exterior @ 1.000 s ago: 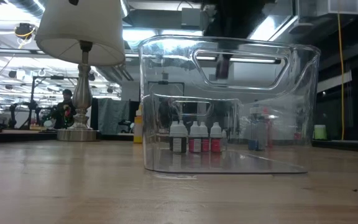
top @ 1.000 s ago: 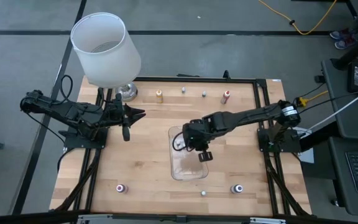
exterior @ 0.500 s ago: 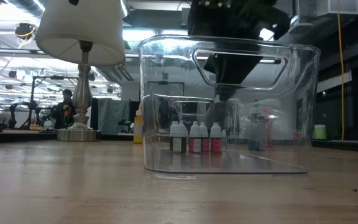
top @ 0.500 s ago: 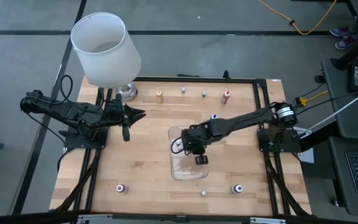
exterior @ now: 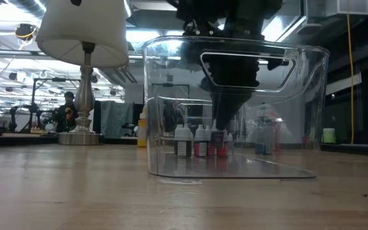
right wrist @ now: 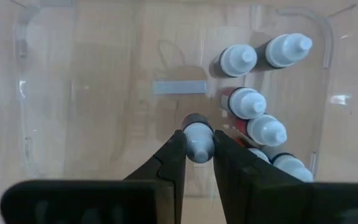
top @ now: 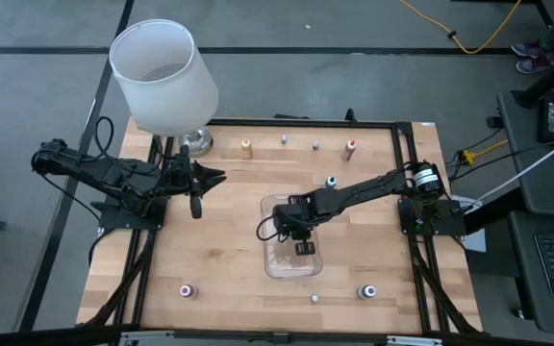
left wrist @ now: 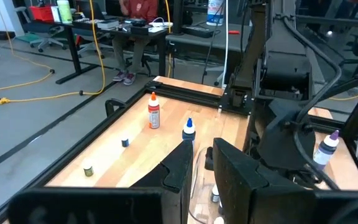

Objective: Pick & Place food coloring
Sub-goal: Put the small purple food coloring bottle into the transparent container

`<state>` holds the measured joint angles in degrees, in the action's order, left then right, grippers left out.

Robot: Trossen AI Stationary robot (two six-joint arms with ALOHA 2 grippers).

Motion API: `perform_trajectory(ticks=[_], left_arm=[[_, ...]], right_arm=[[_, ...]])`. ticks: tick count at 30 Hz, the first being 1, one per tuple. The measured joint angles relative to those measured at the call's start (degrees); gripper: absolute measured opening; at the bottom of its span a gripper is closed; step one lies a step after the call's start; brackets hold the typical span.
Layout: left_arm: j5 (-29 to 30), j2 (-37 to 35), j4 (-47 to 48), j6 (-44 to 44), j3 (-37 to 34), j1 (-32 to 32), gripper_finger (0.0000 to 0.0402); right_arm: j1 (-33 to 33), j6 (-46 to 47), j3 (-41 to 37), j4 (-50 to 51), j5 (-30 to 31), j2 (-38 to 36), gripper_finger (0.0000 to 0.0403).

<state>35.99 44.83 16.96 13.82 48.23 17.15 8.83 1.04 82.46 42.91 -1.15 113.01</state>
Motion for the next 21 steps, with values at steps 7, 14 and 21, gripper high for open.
perform_trajectory(ticks=[7,14,21], left_arm=[[0.0,1.4,0.1,0.5,0.0,0.0,0.0059],[-1.4,1.9,0.0,0.6,0.0,0.0,0.0059],[-1.4,1.9,0.1,0.6,0.0,0.0,0.0059]], right_arm=[[-0.9,0.2,0.0,0.0,1.5,0.7,0.0075],[-0.8,0.2,0.0,0.2,1.5,0.7,0.0102],[-0.8,0.2,0.0,0.2,1.5,0.7,0.0114]])
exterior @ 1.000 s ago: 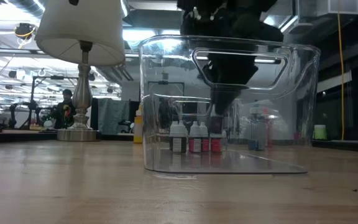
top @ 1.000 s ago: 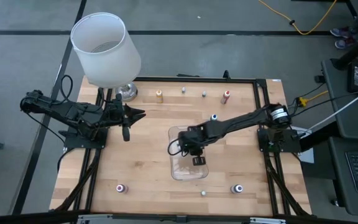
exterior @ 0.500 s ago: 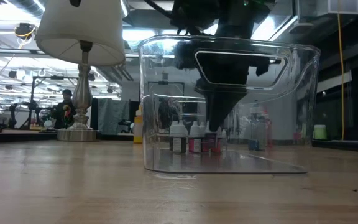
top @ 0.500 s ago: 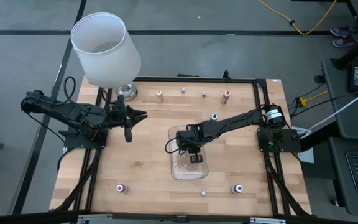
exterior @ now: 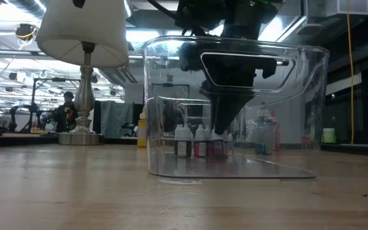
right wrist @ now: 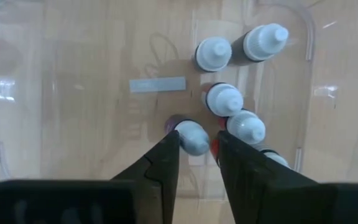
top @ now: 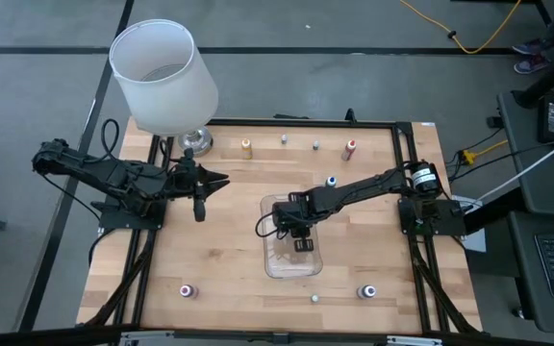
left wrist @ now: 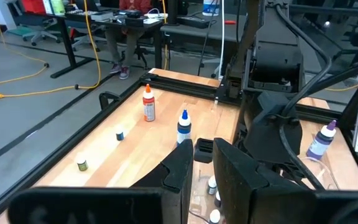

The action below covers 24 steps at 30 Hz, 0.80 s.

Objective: Pick & Place food coloring
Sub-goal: Put the small purple food coloring bottle into the transparent container, then put the small brown food coloring bottle into the transparent container

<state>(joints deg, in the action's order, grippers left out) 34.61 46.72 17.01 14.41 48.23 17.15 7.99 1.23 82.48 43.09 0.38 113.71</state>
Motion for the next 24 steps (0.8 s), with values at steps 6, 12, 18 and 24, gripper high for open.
perform_trajectory(ticks=[6,12,18,24], left_arm=[[0.0,0.0,0.0,0.0,0.0,0.0,0.0059],[0.0,0.0,0.0,-0.1,0.0,0.0,0.0059],[0.0,0.0,0.1,-0.2,0.0,0.0,0.0059],[0.0,0.0,1.7,-0.2,0.0,0.0,0.0059]], right_arm=[[0.0,0.0,2.1,1.9,0.0,0.0,0.0114],[0.2,-0.1,6.6,5.0,0.0,-0.1,0.0115],[0.6,-1.7,13.3,13.4,1.1,-0.1,0.0115],[3.5,-3.0,16.6,23.0,6.1,-3.1,0.0115]])
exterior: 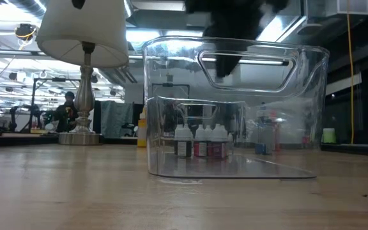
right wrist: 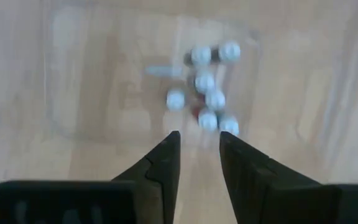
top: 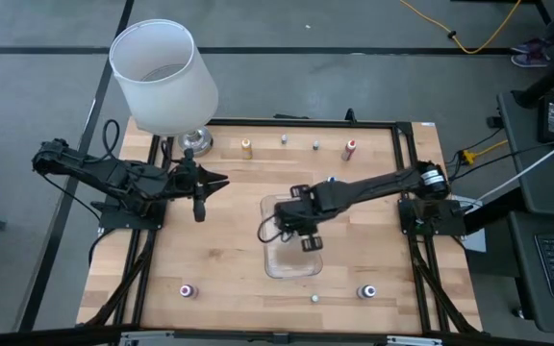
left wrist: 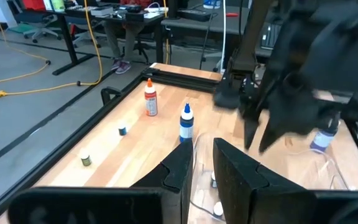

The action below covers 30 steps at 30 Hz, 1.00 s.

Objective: Pick & Place food coloring
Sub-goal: Put the small brown food coloring bottle into the transparent container

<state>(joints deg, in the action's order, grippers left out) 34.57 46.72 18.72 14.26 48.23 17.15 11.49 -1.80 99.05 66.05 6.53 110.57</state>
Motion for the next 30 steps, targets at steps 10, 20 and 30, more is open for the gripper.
perform_trajectory(ticks=[10,20,30], left_arm=[[-0.2,0.0,0.9,-0.2,0.0,0.0,0.0059],[-1.2,0.0,0.8,-1.6,0.0,0.0,0.0059],[-1.6,0.0,0.8,-3.0,0.0,0.0,0.0059]], right_arm=[[10.0,7.5,-11.1,1.8,4.2,-16.8,0.0115],[26.8,-2.3,-14.7,-4.5,5.8,-23.1,0.0115],[27.5,-10.4,-14.7,-11.1,1.9,-19.5,0.0118]])
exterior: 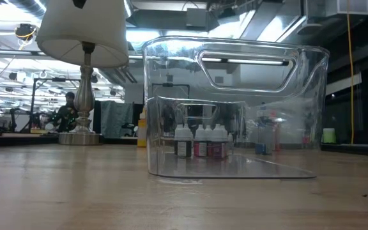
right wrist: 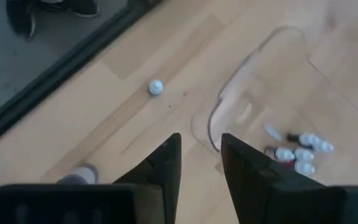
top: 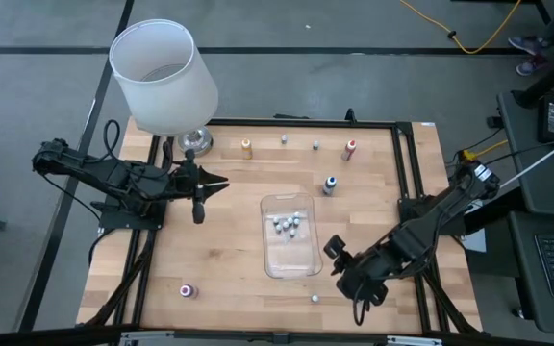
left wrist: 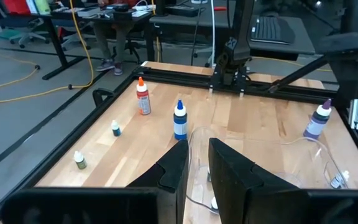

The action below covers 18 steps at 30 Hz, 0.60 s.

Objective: Pick & Place food coloring
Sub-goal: Put the small brown food coloring bottle into the transparent container

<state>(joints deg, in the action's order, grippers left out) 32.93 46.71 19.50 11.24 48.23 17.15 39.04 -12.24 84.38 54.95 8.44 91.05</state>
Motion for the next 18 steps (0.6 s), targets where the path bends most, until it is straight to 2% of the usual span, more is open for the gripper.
perform_trajectory(ticks=[5,11,18], left_arm=[[0.0,0.0,0.0,0.0,0.0,0.0,0.0059],[1.7,0.0,0.0,0.0,0.0,0.0,0.0059],[5.1,0.0,0.1,0.0,0.0,0.0,0.0059]], right_arm=[[-0.4,-3.5,0.1,-1.6,-2.4,1.2,0.0157],[-0.3,-10.5,0.1,-3.8,-0.6,3.8,0.0222],[-0.2,-10.6,0.1,-7.9,-0.4,9.1,0.0230]])
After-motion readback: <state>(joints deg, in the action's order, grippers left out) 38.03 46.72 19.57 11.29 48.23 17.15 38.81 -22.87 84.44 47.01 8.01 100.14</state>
